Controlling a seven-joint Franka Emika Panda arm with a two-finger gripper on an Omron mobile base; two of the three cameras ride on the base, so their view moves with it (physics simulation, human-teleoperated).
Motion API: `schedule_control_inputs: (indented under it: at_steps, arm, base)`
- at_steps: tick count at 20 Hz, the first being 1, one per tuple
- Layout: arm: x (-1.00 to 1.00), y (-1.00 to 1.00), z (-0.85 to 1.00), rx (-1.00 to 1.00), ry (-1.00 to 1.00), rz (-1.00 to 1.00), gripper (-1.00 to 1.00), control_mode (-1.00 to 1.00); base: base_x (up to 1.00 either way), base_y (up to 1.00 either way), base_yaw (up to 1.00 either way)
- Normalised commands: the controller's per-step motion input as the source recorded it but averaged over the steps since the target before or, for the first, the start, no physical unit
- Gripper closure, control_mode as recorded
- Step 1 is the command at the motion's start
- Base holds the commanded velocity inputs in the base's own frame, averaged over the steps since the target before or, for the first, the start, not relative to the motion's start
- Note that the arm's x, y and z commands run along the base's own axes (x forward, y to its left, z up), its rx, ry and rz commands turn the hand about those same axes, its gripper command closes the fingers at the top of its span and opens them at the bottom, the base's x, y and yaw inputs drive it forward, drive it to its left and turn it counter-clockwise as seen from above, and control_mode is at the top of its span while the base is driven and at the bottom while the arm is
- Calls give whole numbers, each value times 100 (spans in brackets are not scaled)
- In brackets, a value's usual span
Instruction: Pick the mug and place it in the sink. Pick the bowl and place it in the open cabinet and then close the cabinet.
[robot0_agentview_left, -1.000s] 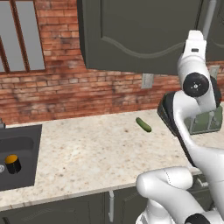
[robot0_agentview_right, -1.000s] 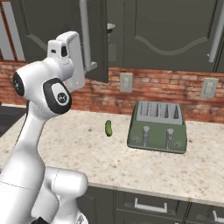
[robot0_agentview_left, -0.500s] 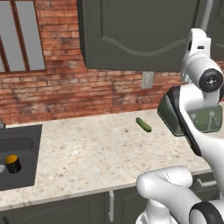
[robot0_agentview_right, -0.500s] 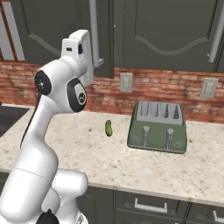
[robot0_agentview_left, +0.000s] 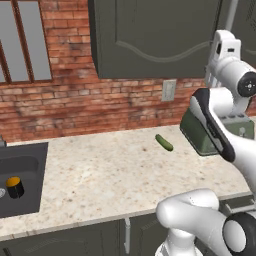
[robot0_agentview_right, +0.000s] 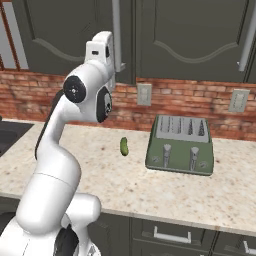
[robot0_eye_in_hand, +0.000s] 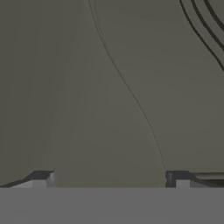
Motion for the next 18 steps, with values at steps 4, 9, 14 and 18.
schedule_control_inputs:
  at_steps: [4, 9, 14, 18]
  arm:
    - [37, -15, 6, 0, 4, 11, -100, -100]
    - [36, -11, 6, 0, 5, 10, -100, -100]
    - [34, -7, 2, 0, 4, 10, -100, -100]
    - [31, -3, 0, 0, 4, 10, -100, -100]
  base:
    - [0, 0, 0]
    - [0, 0, 0]
    - [0, 0, 0]
    - [0, 0, 0]
